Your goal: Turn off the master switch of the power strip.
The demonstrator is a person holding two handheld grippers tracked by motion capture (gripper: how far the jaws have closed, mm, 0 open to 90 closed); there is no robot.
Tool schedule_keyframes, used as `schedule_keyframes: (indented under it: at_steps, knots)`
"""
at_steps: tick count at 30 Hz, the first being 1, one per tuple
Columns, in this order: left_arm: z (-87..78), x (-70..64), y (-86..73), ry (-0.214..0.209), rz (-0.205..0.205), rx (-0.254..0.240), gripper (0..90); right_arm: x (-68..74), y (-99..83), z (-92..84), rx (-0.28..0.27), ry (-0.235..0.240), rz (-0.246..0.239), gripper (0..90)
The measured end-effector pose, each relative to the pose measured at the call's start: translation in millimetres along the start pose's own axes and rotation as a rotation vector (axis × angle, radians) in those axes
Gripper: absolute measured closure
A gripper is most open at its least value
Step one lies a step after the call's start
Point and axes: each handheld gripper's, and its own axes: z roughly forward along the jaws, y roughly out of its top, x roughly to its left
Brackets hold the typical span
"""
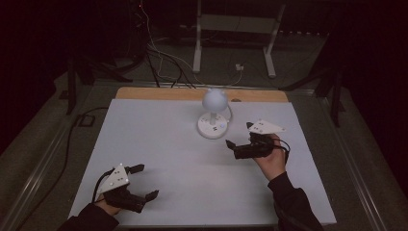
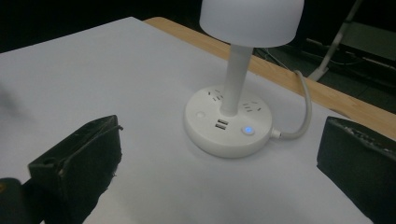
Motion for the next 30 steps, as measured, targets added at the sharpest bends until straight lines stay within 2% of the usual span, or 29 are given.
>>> schedule_keyframes:
  at_steps: [11, 18, 29, 30]
  knots:
    - [1.3, -0.1, 0.1, 0.004, -0.001, 0.003, 0.3, -12.8, 3.1, 19.8, 0.03, -0.003, 0.026, 0.0]
    - [3.6, -1.1, -0.7, 0.006, 0.006, 0.012, 0.3, -16.9, 4.1, 31.0, 0.019, -0.02, 0.037, 0.0]
    - [2.4, 0.3, -0.4, 0.008, -0.011, -0.003, 0.3, -20.2, 3.6, 52.9, 0.042, -0.038, 0.038, 0.0]
    - [2.3, 0.5, -0.4, 0.009, -0.011, -0.003, 0.3, -21.2, 2.6, 56.9, 0.047, -0.041, 0.041, 2.5]
